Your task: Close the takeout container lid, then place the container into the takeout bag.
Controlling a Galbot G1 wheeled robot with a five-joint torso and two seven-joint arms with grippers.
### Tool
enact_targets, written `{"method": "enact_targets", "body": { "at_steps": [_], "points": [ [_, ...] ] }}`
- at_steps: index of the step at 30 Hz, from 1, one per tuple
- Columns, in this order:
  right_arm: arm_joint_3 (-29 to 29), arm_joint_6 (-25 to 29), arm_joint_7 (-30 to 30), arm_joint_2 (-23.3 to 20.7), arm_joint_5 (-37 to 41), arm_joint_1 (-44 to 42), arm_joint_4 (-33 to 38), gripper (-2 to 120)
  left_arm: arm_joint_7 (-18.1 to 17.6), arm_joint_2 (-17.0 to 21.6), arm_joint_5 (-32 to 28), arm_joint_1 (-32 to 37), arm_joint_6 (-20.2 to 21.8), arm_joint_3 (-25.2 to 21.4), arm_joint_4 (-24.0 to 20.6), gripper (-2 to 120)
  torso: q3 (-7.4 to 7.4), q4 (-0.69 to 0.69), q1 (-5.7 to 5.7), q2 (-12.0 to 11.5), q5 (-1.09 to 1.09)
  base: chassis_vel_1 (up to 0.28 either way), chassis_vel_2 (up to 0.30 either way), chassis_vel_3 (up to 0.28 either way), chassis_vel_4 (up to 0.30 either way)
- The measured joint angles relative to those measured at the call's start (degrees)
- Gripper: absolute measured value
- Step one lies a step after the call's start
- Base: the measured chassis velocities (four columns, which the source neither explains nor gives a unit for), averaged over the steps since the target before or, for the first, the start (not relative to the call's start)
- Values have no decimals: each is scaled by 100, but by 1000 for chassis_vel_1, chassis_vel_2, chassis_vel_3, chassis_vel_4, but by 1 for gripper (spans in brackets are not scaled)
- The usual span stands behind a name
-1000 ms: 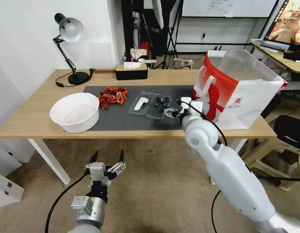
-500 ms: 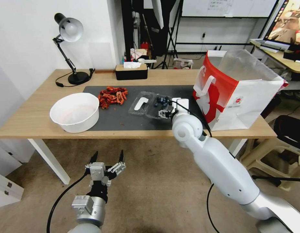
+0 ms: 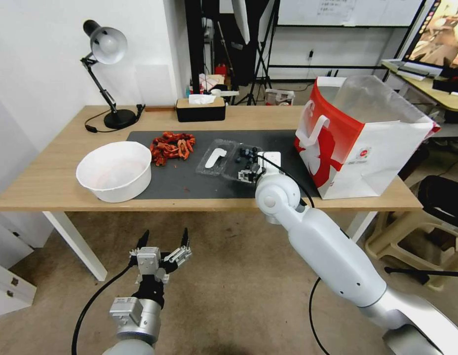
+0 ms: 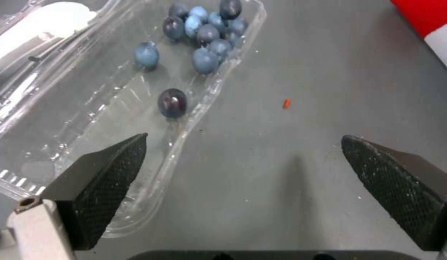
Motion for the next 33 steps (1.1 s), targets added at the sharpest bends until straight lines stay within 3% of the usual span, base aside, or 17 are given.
{"method": "enact_targets", "body": {
  "at_steps": [33],
  "points": [
    [411,11,-39,-408,32,-247,139,100,-17,-52,87,-30,-33,135,100,100,0,0,0,1,0,0,0,0,0]
  ]
}}
